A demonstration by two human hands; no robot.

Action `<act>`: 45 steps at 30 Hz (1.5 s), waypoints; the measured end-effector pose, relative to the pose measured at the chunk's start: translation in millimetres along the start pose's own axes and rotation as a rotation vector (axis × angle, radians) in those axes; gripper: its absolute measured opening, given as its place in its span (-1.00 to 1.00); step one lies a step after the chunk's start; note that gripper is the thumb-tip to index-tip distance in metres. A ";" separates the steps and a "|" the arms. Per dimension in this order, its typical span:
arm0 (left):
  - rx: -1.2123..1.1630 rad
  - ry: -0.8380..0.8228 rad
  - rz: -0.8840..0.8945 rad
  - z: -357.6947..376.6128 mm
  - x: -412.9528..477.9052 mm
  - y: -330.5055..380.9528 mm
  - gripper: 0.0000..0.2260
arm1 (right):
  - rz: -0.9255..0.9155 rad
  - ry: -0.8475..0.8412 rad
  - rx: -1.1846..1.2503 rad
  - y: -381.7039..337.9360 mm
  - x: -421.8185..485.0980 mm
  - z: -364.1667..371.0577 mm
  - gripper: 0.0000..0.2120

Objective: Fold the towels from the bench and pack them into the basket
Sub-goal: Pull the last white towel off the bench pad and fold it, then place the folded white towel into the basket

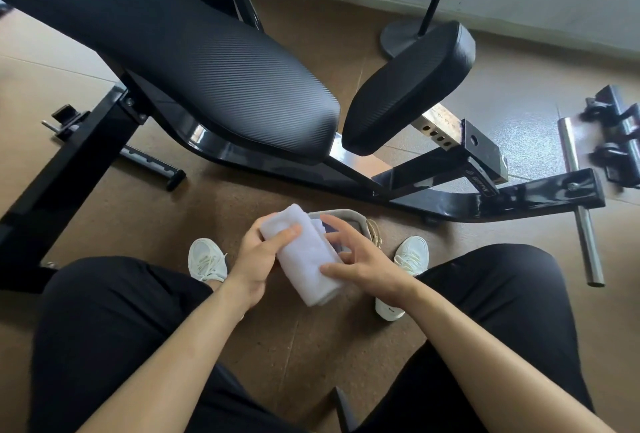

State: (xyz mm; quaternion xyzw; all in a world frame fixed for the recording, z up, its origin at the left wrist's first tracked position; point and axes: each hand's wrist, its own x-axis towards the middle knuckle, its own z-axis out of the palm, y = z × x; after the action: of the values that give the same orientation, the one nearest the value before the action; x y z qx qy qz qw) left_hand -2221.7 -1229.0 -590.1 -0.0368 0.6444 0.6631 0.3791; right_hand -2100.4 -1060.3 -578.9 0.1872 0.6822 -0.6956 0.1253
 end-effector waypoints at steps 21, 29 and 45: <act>0.298 -0.179 -0.029 27.2 68.8 -22.1 -0.36 | 0.155 0.316 0.041 34.4 28.4 -28.7 -0.74; 0.578 -0.284 -0.016 56.8 125.0 -50.6 -0.41 | 0.230 0.381 0.008 78.3 74.2 -60.8 -0.48; 0.894 -0.295 -0.037 94.1 287.3 -180.8 -0.33 | 0.403 0.457 -0.254 234.3 190.9 -112.1 -0.29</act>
State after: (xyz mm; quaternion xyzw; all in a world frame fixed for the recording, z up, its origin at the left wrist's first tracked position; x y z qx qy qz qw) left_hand -2284.8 -1036.5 -878.3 0.2131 0.8053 0.3120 0.4569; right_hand -2161.2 -942.0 -872.5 0.4525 0.7232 -0.5062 0.1266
